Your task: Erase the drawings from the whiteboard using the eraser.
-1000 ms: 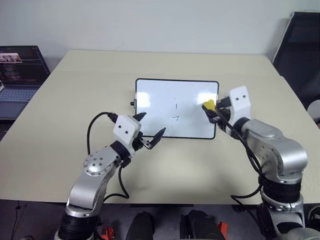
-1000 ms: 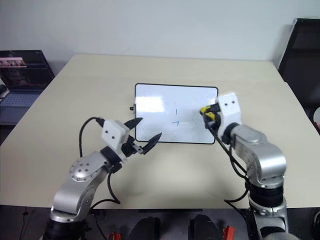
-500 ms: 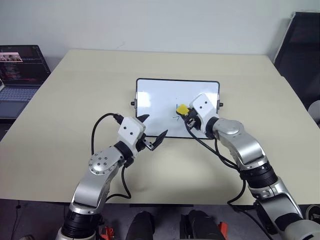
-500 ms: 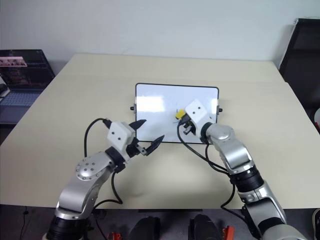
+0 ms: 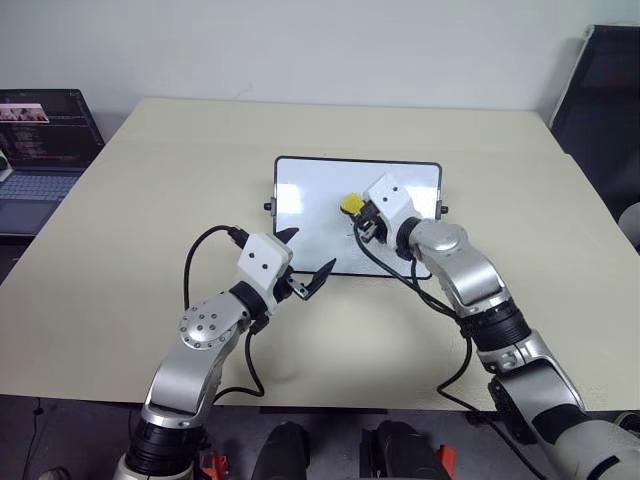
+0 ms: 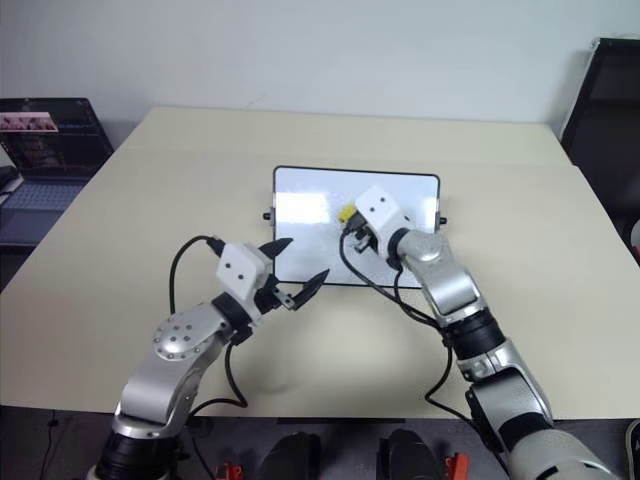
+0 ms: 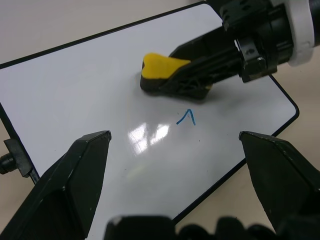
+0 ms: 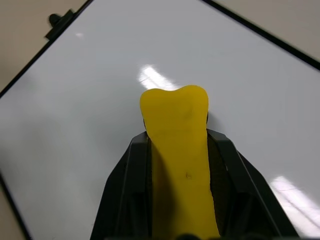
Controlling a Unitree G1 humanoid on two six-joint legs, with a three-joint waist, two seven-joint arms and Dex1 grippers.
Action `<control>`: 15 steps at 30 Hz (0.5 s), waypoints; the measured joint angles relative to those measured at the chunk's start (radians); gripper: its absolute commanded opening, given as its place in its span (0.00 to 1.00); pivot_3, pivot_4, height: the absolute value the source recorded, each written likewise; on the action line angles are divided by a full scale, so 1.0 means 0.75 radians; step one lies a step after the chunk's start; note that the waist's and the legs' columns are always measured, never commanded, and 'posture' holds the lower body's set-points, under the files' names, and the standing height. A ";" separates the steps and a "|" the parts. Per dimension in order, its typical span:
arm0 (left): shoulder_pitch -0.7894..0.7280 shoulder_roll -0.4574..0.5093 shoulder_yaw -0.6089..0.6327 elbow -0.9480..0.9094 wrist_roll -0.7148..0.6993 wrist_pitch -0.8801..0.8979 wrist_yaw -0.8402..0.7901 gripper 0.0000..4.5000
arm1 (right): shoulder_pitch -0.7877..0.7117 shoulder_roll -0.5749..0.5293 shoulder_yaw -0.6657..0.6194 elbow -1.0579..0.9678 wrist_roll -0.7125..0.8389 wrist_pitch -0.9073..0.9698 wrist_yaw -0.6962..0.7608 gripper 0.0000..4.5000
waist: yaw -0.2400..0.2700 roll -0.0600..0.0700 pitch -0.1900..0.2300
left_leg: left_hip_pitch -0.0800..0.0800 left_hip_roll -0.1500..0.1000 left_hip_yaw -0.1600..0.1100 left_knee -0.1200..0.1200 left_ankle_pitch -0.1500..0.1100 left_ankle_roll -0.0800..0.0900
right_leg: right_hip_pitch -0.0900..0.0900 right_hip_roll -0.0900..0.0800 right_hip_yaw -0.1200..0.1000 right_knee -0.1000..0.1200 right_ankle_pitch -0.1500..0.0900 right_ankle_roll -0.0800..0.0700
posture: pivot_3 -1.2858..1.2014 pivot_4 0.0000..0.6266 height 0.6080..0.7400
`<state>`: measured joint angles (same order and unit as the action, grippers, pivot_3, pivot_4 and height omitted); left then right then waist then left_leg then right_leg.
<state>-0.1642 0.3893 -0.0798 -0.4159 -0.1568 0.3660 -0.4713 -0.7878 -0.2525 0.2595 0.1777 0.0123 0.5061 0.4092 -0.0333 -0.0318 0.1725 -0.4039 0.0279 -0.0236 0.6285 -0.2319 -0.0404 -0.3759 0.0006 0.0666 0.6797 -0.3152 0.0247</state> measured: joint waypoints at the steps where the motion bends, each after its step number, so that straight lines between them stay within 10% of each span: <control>1: 0.000 -0.001 -0.001 0.000 0.000 0.001 0.001 1.00 | -0.018 0.000 -0.010 0.031 -0.009 -0.015 -0.009 0.25 | 0.000 0.000 0.000 | 0.000 0.000 0.000 0.000 0.000 0.000 | 0.000 0.000 0.000 0.000 0.000 0.000 | 0.52 0.24 1.00; 15: 0.000 -0.004 -0.001 -0.004 -0.001 0.020 0.004 1.00 | -0.100 -0.001 -0.018 0.184 -0.106 -0.156 -0.012 0.25 | -0.001 0.000 0.000 | 0.001 0.000 0.000 0.000 0.000 0.000 | 0.001 0.000 0.000 0.001 0.000 0.000 | 0.52 0.24 1.00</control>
<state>-0.1645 0.3866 -0.0803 -0.4187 -0.1573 0.3810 -0.4683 -0.8631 -0.2535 0.2457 0.3154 -0.0671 0.3889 0.4003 -0.0340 -0.0318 0.1724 -0.4033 0.0282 -0.0235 0.6288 -0.2319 -0.0404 -0.3754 0.0004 0.0667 0.6803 -0.3151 0.0246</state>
